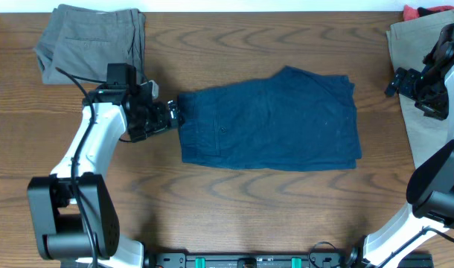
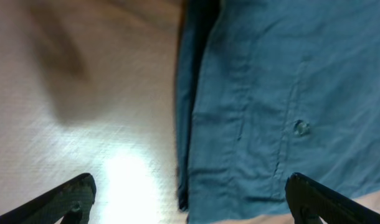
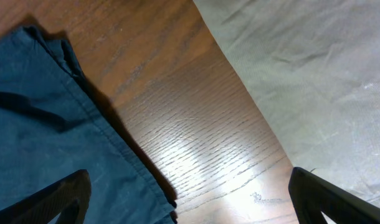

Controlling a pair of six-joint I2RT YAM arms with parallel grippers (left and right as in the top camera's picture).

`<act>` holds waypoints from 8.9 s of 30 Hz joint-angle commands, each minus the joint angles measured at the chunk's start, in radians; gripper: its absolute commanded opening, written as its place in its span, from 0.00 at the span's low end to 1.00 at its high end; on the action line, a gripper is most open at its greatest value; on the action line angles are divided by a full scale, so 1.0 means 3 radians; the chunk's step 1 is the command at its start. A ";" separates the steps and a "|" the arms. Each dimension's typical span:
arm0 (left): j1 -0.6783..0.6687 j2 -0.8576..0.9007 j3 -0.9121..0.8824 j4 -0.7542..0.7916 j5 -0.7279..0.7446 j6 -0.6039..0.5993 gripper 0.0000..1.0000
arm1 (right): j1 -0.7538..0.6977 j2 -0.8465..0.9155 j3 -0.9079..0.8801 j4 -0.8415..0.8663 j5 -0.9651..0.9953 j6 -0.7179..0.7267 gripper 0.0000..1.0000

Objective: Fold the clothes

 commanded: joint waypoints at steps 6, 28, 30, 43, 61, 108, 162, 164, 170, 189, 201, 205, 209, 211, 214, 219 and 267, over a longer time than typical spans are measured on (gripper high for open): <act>-0.0037 0.0156 0.0025 0.0145 0.0212 0.0262 0.98 | -0.0018 -0.0031 0.0037 -0.0004 0.0022 0.0037 0.99; -0.0094 0.0646 0.0022 0.0402 0.0291 0.0444 0.98 | -0.0018 -0.0031 0.0037 -0.0004 0.0022 0.0037 0.99; -0.0135 0.0724 0.0022 0.0404 0.0291 0.0444 0.98 | -0.0018 -0.0031 0.0037 -0.0004 0.0022 0.0037 0.99; -0.0436 0.1062 0.0022 0.0468 0.0374 0.0444 1.00 | -0.0019 -0.0031 0.0037 -0.0004 0.0022 0.0037 0.99; -0.0380 0.1027 0.0060 0.0089 -0.0764 -0.0262 0.06 | -0.0018 -0.0031 0.0037 -0.0004 0.0022 0.0037 0.99; -0.1783 0.0932 0.3292 -0.2464 -0.1668 -0.0252 0.06 | -0.0018 -0.0031 0.0037 -0.0004 0.0022 0.0037 0.99; -0.2152 0.1823 0.3290 -0.2431 -0.0992 -0.0251 0.31 | -0.0018 -0.0031 0.0037 -0.0004 0.0022 0.0037 0.99; -0.2169 0.1825 0.3290 -0.2457 -0.0992 -0.0249 0.31 | -0.0018 -0.0031 0.0037 -0.0004 0.0022 0.0037 0.99; -0.2276 0.1826 0.3152 -0.2326 -0.0994 -0.0249 0.30 | -0.0018 -0.0031 0.0037 -0.0004 0.0022 0.0037 0.99; -0.2453 0.1826 0.1722 -0.1007 -0.0296 -0.0388 0.06 | -0.0019 -0.0031 0.0037 -0.0004 0.0022 0.0037 0.99; -0.2843 0.1689 0.1690 -0.1058 -0.0300 -0.0884 0.06 | -0.0018 -0.0031 0.0037 -0.0004 0.0022 0.0037 0.99; -0.2865 0.1470 0.1801 -0.1067 -0.0305 -0.0898 0.06 | -0.0018 -0.0031 0.0037 -0.0004 0.0022 0.0037 0.99; -0.2810 0.1157 0.1832 -0.0872 -0.0327 -0.0895 0.06 | -0.0018 -0.0031 0.0037 -0.0004 0.0022 0.0037 0.99; -0.2778 0.1039 0.1832 -0.0703 -0.0394 -0.0895 0.06 | -0.0019 -0.0031 0.0037 -0.0004 0.0022 0.0037 0.99; -0.2753 0.0983 0.1832 -0.0519 -0.0595 -0.0896 0.06 | -0.0018 -0.0031 0.0037 -0.0004 0.0022 0.0037 0.99; -0.2766 0.1108 0.1808 -0.0537 -0.0623 -0.1001 0.06 | -0.0018 -0.0031 0.0037 -0.0004 0.0022 0.0037 0.99; -0.2892 0.1110 0.1526 -0.0556 -0.0628 -0.0889 0.06 | -0.0019 -0.0031 0.0036 -0.0004 0.0022 0.0037 0.99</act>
